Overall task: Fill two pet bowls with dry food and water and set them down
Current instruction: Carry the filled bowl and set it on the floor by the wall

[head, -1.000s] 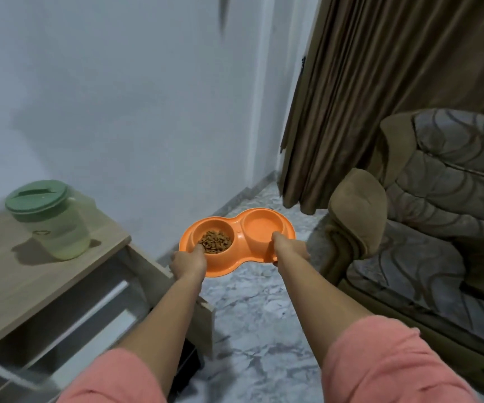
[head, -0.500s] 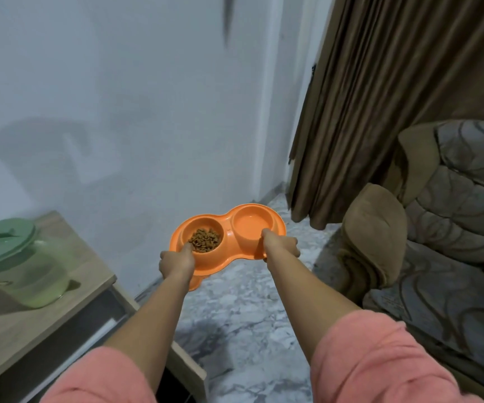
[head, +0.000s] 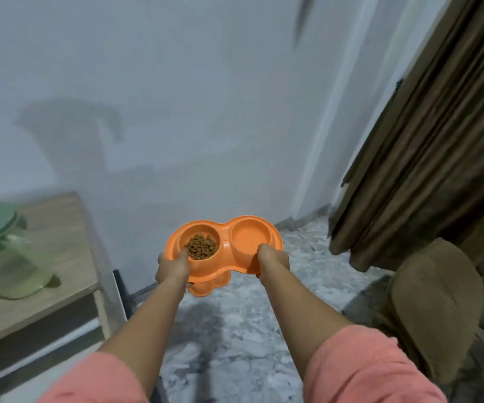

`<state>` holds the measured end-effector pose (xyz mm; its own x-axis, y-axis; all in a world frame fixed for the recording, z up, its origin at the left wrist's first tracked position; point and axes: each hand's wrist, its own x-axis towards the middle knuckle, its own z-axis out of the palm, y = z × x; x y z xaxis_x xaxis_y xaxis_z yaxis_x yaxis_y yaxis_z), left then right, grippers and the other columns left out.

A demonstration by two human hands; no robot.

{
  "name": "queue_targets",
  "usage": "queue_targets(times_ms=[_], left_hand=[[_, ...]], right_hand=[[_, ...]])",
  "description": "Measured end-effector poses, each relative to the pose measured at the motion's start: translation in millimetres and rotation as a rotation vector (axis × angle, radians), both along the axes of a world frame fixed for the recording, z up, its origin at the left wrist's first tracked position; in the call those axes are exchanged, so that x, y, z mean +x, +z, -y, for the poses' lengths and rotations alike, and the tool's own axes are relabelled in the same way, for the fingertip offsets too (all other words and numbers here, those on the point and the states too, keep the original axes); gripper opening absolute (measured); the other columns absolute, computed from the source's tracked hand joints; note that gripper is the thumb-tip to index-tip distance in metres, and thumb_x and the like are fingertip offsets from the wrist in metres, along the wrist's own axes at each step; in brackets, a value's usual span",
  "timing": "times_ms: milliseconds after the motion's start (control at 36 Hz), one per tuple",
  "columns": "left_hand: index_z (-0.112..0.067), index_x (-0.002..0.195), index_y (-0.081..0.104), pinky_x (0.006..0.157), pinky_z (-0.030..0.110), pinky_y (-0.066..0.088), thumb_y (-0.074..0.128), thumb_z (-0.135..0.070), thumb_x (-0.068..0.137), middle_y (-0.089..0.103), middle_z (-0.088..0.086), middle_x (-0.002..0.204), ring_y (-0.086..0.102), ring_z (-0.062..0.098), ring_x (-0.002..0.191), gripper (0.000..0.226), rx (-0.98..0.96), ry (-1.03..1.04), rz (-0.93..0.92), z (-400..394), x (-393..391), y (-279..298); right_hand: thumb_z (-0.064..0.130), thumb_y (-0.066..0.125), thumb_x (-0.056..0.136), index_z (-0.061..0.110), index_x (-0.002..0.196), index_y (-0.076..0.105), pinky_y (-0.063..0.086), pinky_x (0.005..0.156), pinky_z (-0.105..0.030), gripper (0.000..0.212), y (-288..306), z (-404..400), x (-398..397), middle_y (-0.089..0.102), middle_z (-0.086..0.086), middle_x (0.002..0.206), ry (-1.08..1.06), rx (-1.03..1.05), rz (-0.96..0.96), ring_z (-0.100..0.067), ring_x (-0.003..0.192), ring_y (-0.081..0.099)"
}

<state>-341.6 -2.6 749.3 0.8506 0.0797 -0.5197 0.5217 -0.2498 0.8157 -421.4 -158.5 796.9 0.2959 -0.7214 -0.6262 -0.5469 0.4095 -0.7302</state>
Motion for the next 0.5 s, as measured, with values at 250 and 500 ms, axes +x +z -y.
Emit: queue_targets(times_ms=[250, 500], left_hand=[[0.005, 0.137, 0.036, 0.097, 0.043, 0.042, 0.059, -0.046, 0.089, 0.052, 0.025, 0.133, 0.052, 0.04, 0.121, 0.074, -0.022, 0.326, -0.102, 58.4, 19.8, -17.1], [-0.011, 0.133, 0.048, 0.084, 0.048, 0.057, 0.068, -0.049, 0.074, 0.065, 0.014, 0.118, 0.064, 0.032, 0.096, 0.073, -0.192, 0.496, -0.129, 63.7, 63.1, -64.8]], right_hand=[[0.02, 0.054, 0.072, 0.003, 0.12, 0.052, 0.049, 0.063, -0.035, 0.051, -26.3, 53.6, 71.3, 0.063, -0.019, 0.111, 0.183, 0.013, -0.03, -0.038, 0.09, 0.066], [0.019, 0.057, 0.079, 0.006, 0.123, 0.05, 0.046, 0.052, -0.03, 0.046, -72.9, 62.9, 129.3, 0.062, -0.017, 0.111, 0.272, 0.096, -0.058, -0.036, 0.09, 0.065]])
